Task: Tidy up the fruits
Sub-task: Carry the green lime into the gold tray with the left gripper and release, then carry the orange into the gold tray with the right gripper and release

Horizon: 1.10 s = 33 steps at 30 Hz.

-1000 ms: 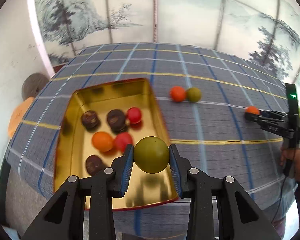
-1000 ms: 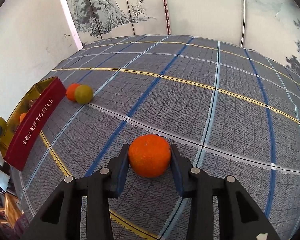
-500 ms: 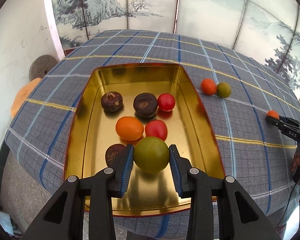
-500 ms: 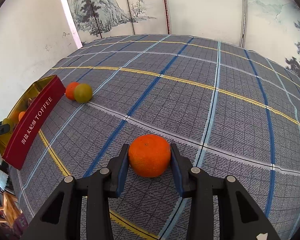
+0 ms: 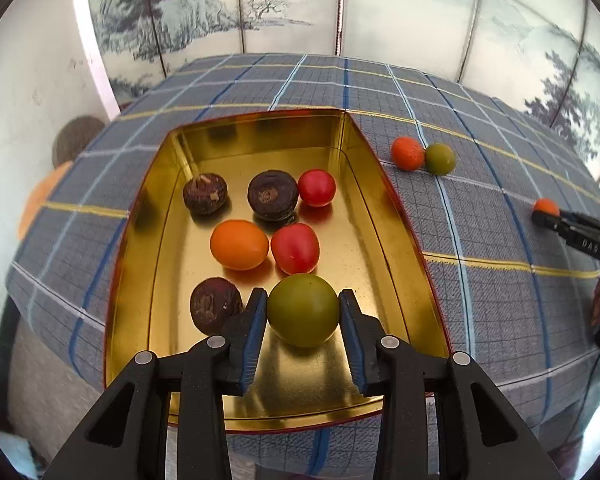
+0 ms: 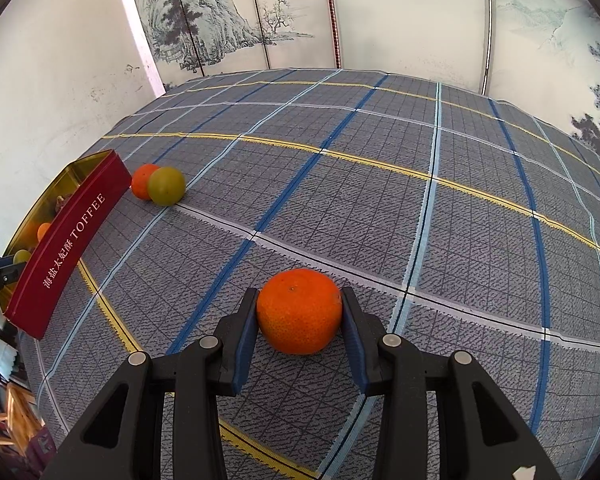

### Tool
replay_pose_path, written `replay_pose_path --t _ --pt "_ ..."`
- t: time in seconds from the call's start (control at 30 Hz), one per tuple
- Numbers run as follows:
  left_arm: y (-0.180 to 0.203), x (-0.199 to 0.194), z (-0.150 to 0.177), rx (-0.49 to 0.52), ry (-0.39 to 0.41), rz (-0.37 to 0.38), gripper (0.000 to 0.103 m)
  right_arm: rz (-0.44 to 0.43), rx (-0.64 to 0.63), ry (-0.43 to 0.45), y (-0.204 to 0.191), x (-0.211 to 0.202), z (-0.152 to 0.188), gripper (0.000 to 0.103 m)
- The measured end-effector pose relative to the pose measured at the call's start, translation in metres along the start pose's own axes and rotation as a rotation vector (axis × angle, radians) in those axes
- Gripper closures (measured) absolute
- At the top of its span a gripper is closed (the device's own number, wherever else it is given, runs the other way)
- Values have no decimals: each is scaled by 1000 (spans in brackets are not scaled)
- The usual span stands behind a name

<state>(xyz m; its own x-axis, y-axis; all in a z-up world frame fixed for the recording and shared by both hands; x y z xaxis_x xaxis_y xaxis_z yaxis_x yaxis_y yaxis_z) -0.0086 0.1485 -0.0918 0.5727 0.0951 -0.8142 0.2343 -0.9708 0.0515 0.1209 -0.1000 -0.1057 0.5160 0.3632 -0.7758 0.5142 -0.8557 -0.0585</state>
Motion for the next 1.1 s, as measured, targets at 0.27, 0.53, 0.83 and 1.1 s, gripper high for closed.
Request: replay_pose_path --t 0.27,0.53,0.83,1.1 --pt "11 -11 -4 82 54 -72 47 4 -4 0 -1 1 0 66" --pt "15 -23 -4 137 97 -143 37 8 -13 -1 -1 2 0 66" --pt "14 -30 -2 141 117 -159 29 -2 -20 -6 -9 -3 7 66" --pt "1 -33 5 114 112 -163 29 -29 -34 9 -31 -17 9 66"
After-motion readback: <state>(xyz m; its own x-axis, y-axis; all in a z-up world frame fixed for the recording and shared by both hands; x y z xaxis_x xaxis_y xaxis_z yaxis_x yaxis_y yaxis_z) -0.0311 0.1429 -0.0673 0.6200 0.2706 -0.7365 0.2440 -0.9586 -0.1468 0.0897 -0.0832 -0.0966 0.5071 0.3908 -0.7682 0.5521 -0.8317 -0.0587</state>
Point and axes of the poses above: each gripper's, at about its wrist camera, not at the fingertips, and x roughly the way its jaws point, y to its right, z to its underside, the point moved 8 cm from there along x, roughly the way its jaws point, and after that the axes turned 4 degrees about z, right-handed, at the moved point
